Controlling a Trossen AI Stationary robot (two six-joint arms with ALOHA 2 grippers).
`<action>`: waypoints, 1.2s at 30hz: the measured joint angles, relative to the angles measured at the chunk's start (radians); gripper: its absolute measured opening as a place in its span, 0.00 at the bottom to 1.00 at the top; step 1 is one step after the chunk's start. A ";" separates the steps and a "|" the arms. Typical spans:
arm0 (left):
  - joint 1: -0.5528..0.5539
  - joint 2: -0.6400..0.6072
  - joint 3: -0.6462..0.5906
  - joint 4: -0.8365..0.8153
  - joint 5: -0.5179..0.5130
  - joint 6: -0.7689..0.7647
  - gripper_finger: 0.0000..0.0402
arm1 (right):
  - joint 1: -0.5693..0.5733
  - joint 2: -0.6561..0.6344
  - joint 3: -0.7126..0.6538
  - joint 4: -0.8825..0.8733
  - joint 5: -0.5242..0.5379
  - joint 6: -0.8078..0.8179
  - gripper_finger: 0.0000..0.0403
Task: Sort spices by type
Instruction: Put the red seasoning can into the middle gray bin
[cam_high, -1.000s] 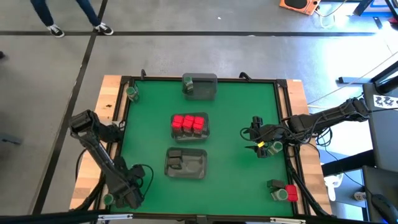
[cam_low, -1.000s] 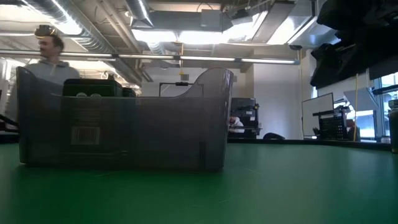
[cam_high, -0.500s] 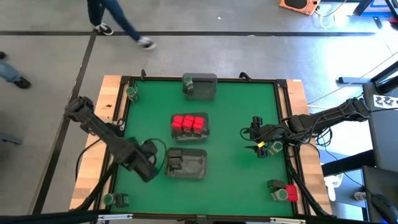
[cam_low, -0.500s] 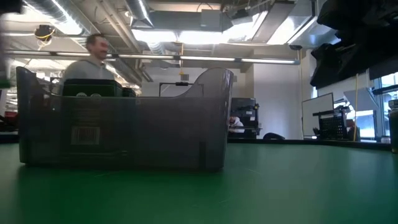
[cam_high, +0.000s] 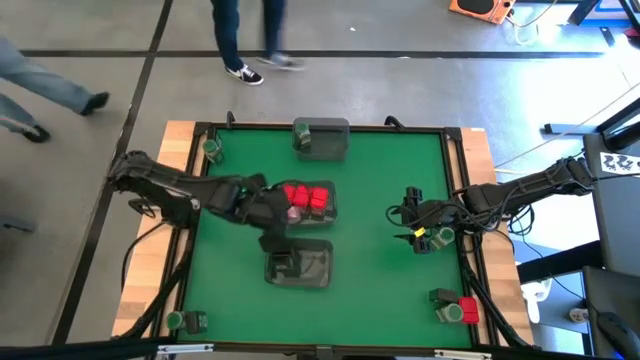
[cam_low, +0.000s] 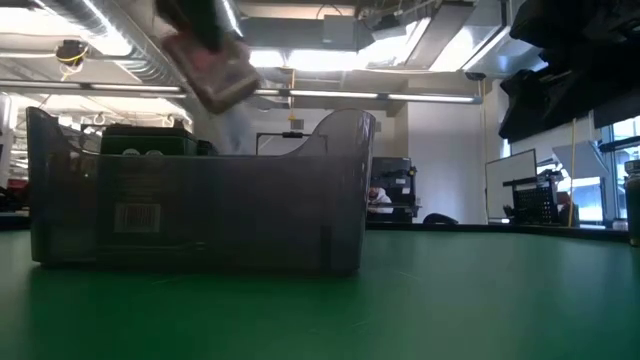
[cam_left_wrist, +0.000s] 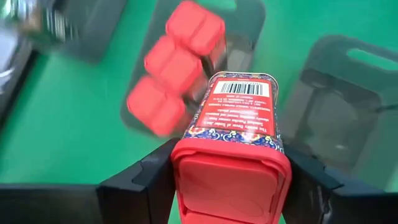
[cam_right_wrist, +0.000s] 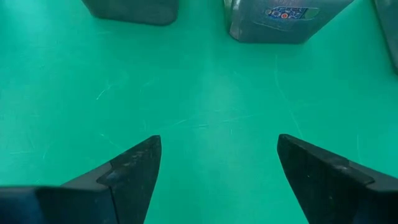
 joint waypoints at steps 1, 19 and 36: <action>0.020 0.011 0.000 0.018 0.000 0.051 0.53 | 0.000 0.000 0.000 0.000 0.000 0.000 0.79; 0.141 0.264 0.058 0.006 0.008 0.410 0.53 | 0.000 0.000 0.000 -0.002 0.000 0.000 0.79; 0.141 0.374 0.036 -0.019 0.015 0.460 0.55 | 0.000 0.000 0.000 -0.002 0.000 0.004 0.79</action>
